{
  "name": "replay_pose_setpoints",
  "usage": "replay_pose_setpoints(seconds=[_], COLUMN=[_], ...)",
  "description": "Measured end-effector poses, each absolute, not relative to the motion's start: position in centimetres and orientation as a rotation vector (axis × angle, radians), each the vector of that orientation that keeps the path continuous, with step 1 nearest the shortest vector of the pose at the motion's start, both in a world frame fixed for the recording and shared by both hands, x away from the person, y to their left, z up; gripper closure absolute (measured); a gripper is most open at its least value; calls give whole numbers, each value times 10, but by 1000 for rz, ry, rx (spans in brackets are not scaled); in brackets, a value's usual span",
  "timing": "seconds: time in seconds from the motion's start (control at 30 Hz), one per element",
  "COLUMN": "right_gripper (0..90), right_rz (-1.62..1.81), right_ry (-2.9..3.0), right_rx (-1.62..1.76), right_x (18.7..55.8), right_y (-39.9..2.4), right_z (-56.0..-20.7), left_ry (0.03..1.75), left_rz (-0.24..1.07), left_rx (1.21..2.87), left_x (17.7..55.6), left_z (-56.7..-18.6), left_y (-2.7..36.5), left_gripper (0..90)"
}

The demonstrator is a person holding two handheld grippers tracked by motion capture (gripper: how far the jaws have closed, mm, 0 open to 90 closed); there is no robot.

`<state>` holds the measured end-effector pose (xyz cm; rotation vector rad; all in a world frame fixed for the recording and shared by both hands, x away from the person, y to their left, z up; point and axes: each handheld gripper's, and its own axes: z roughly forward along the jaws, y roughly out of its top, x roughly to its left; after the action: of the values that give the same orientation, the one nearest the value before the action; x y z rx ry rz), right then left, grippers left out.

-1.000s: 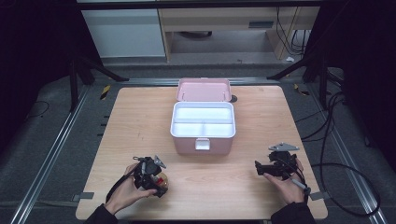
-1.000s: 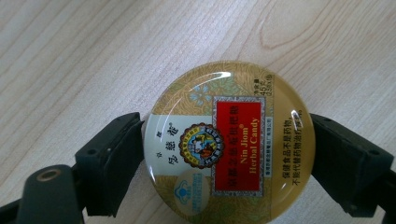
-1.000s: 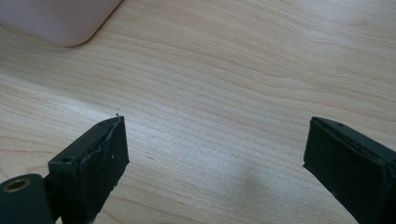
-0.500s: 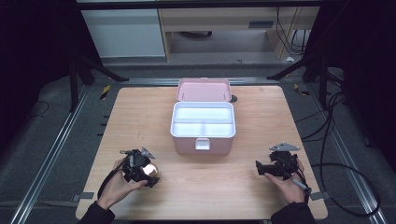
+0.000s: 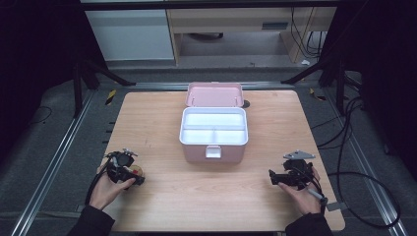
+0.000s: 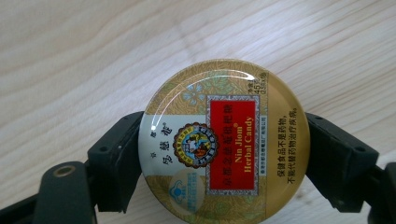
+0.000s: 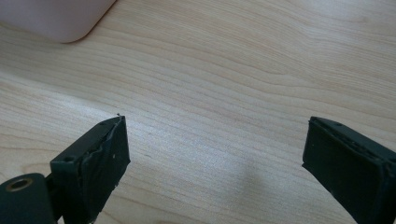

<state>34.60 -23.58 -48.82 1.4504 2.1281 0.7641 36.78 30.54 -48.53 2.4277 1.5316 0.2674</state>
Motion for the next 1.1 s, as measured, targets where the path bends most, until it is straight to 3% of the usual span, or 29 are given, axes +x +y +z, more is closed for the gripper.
replay_pose_setpoints(seconds=[0.2, 0.43, 0.8, 1.1], right_gripper=[82, 110, 223, 309], right_rz=[770, 849, 1061, 1185], right_ry=[2130, 2086, 1969, 2014], right_rx=[1449, 1443, 1321, 1219], right_x=[346, 346, 358, 392], right_y=[-236, -237, -227, -185], right_z=[-488, -479, -420, -387], left_ry=[1549, 1510, 1300, 1161], left_rz=[216, 321, 512, 486], left_rx=[2422, 2336, 2131, 2004], left_x=[369, 364, 377, 409], left_z=[-487, -464, -404, -381], left_y=[308, 306, 268, 233], left_gripper=[182, 148, 269, 323])
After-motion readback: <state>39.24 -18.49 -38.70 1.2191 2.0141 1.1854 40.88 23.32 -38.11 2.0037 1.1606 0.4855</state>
